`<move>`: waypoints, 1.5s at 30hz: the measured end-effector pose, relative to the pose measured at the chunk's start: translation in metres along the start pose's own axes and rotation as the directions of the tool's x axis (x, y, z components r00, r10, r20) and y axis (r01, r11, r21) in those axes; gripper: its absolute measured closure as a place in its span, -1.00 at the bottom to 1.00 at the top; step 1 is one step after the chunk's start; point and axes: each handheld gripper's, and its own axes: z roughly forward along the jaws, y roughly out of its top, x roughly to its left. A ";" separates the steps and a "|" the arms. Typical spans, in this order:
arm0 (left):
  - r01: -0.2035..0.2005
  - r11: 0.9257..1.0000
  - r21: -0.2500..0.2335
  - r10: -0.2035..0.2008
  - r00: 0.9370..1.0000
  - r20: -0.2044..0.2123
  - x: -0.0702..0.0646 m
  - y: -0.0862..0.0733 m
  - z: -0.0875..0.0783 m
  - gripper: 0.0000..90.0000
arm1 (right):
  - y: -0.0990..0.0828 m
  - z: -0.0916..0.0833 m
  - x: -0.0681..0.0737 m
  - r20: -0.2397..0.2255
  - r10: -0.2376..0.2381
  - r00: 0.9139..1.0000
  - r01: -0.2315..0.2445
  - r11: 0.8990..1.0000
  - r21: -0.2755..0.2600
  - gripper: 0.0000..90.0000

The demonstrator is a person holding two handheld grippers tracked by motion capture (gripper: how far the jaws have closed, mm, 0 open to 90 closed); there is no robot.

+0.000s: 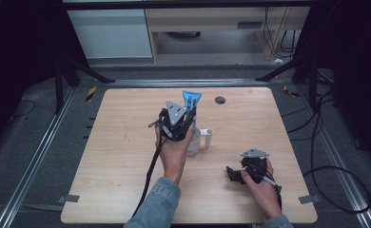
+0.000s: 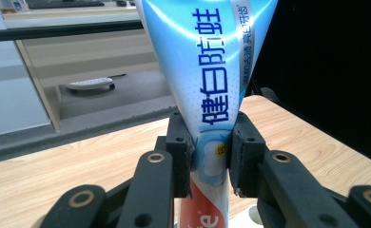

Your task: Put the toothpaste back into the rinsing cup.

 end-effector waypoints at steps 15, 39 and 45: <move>-0.008 1.000 0.022 0.008 1.000 -0.004 0.001 -0.012 0.005 0.61 | 0.000 0.000 0.000 0.000 0.000 1.000 0.000 1.000 0.000 -0.99; -0.022 0.999 0.049 0.023 1.000 -0.008 -0.002 -0.027 0.013 0.61 | 0.000 0.000 0.000 0.000 0.000 1.000 0.000 1.000 0.000 -0.99; -0.024 0.998 0.057 0.025 1.000 -0.007 -0.003 -0.031 0.015 0.61 | 0.000 0.000 0.000 0.000 0.000 1.000 0.000 1.000 0.000 -0.99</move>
